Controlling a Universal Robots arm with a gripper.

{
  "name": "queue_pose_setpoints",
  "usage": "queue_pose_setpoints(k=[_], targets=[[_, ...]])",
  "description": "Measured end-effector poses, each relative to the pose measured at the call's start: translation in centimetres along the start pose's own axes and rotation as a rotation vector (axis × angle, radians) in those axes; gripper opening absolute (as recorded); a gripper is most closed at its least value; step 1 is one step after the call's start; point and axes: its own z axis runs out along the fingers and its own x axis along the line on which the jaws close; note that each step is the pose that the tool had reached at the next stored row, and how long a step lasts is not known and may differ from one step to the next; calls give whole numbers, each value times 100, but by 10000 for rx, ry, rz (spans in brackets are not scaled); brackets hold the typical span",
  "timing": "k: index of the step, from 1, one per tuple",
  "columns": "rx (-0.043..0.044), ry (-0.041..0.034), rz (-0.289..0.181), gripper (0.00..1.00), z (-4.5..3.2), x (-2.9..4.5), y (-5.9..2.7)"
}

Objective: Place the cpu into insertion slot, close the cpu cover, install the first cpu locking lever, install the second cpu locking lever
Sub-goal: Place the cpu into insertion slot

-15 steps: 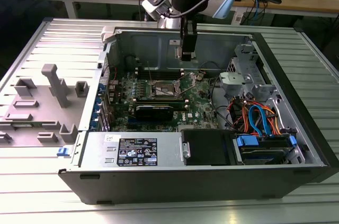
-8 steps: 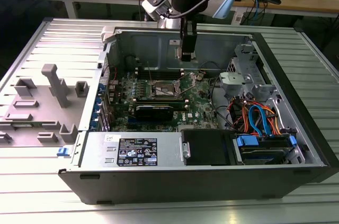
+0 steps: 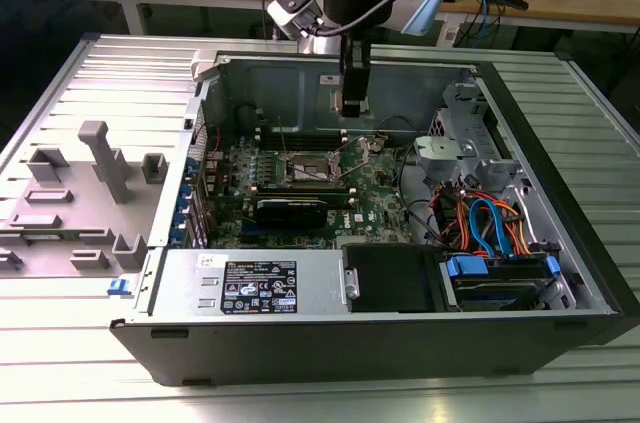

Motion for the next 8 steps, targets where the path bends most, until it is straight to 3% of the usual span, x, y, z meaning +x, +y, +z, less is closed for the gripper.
queue_pose_setpoints(k=[8], targets=[[1,-12,233,54,18,0,-1]])
